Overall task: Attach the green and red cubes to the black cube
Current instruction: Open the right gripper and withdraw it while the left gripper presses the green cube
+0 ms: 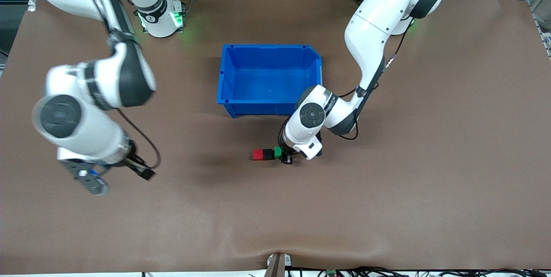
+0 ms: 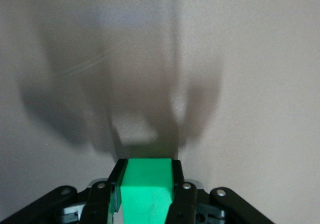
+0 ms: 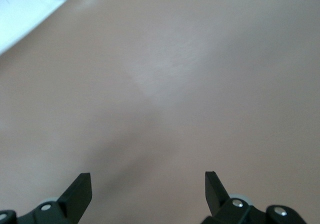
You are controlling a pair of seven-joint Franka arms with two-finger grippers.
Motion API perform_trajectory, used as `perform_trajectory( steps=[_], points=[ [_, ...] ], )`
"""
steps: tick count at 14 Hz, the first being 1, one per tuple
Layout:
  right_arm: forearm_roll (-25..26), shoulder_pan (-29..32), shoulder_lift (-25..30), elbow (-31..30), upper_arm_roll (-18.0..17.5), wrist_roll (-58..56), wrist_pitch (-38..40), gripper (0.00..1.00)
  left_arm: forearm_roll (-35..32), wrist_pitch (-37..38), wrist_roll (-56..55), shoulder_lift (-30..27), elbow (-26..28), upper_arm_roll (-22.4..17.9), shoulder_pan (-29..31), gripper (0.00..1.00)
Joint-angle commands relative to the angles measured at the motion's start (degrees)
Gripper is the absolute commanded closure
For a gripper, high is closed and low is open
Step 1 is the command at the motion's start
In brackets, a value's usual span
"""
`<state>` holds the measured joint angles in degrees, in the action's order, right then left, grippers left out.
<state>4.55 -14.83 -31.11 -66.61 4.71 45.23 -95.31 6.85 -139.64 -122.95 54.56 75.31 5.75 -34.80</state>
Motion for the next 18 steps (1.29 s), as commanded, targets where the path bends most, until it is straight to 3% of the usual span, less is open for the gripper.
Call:
perform_trajectory(
  steps=[1, 3, 4, 5, 6, 8, 11, 12, 15, 18],
  points=[
    [-1.6, 5.2, 5.3, -1.9, -1.1, -19.8, 7.0, 0.0, 1.1, -1.8, 0.5, 2.3, -2.5, -0.7, -1.2, 1.0],
    [-5.0, 10.8, 8.8, -1.9, -1.3, -34.2, 11.7, 0.0, 1.1, -2.9, 0.6, 2.4, -2.5, -0.8, -1.2, 0.97],
    [-6.3, 13.0, 10.7, -2.0, -1.2, -40.9, 14.3, 0.0, 1.1, -3.5, 0.8, 2.6, -2.5, -0.9, -1.1, 0.73],
    [-6.6, 14.6, 12.5, -2.3, -1.1, -46.3, 16.4, 0.0, 0.9, -4.1, 1.0, 2.7, -2.5, -1.3, -1.3, 0.3],
    [-6.6, 15.2, 15.0, -3.8, -1.0, -49.4, 18.3, 0.0, 0.6, -4.2, 1.9, 2.7, -2.4, -1.4, -1.7, 0.0],
    [-6.6, 15.7, 21.7, -11.2, -0.8, -50.2, 17.3, 0.0, -1.8, -4.1, 2.6, 1.7, -2.1, -1.6, -2.1, 0.0],
    [-6.6, 16.8, 33.0, -28.4, -1.1, -50.6, 5.5, 0.0, -7.7, -0.6, 1.6, -3.3, -1.3, -2.4, -0.9, 0.0],
    [-6.6, 16.8, 34.7, -30.6, -1.5, -50.6, 4.1, 0.0, -8.2, 2.8, 2.0, -5.5, -1.2, -2.4, 0.1, 0.0],
    [-5.5, 18.1, 33.8, -24.8, -4.4, -50.2, 5.0, 0.0, -9.9, 7.8, 6.0, -10.8, -1.1, -2.4, 2.7, 0.0],
    [-6.0, 18.2, 30.0, -15.9, -4.1, -50.2, 10.7, 0.0, -9.8, 13.4, 19.1, -15.4, 1.0, -2.3, 4.9, 0.0]
  ],
)
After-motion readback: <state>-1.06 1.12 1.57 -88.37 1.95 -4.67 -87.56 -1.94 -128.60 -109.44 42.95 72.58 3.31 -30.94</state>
